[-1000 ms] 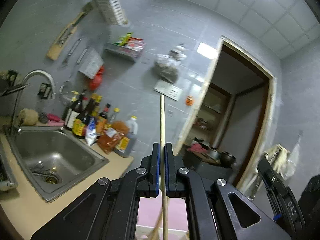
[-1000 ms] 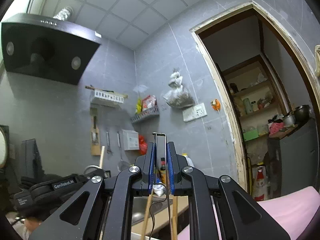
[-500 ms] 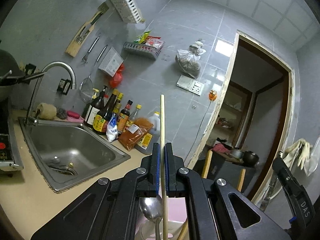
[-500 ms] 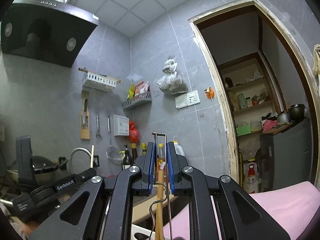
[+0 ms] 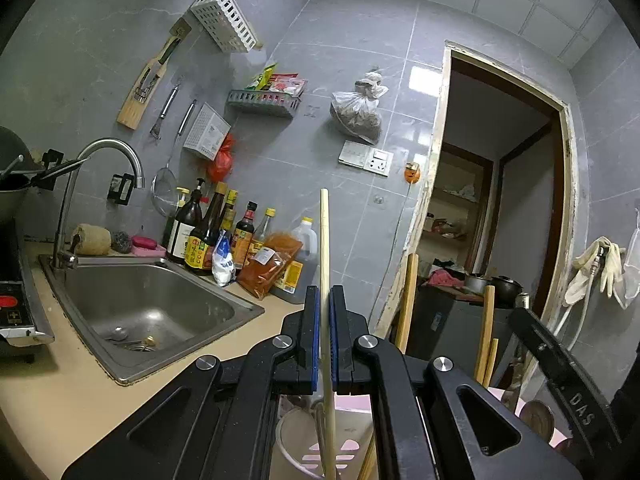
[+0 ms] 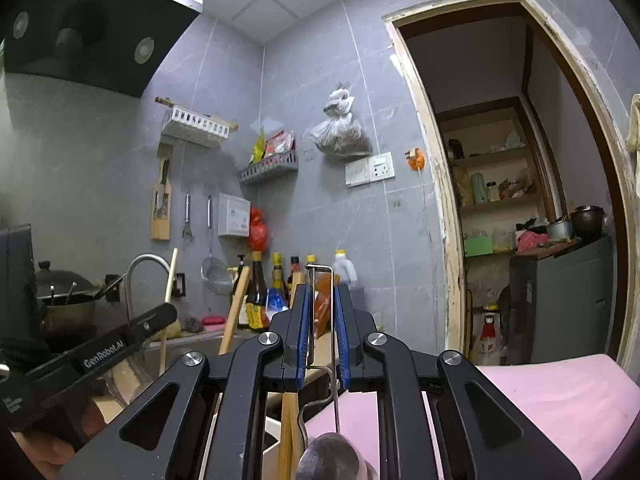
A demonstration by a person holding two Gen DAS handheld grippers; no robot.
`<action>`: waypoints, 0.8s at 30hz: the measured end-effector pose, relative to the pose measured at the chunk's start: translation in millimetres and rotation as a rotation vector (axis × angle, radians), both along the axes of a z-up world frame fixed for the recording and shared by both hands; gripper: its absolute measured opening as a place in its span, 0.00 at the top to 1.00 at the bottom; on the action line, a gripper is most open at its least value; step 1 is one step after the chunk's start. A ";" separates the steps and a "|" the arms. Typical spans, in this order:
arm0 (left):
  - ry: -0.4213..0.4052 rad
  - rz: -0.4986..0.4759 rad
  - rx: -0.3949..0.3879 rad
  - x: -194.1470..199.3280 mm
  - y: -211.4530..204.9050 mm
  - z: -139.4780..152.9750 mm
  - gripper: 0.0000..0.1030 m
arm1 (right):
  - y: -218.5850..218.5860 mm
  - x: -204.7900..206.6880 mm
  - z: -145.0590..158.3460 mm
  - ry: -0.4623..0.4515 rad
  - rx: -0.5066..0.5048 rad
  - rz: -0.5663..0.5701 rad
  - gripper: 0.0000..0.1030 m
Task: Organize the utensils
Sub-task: 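Lower the peeler and chopstick into the caddy and open both tools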
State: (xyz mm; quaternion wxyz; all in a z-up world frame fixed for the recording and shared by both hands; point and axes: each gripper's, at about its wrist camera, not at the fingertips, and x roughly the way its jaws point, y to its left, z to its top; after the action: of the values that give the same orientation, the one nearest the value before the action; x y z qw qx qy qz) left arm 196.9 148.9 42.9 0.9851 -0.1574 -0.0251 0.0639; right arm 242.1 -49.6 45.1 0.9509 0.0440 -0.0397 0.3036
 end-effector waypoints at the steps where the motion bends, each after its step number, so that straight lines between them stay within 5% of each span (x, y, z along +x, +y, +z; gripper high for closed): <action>1: -0.001 -0.001 0.001 -0.1 -0.2 0.1 0.98 | 1.6 0.0 -1.0 0.001 -0.007 0.001 0.90; 24: -0.042 -0.077 -0.047 -2.2 7.9 -3.0 0.97 | 4.9 1.3 -5.8 0.019 -0.023 0.012 0.89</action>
State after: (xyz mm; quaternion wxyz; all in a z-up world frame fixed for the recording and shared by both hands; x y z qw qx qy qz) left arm 194.7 156.8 39.9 0.9822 -0.1825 -0.0384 0.0233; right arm 243.4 -44.8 39.3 0.9499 0.0361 -0.0267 0.3092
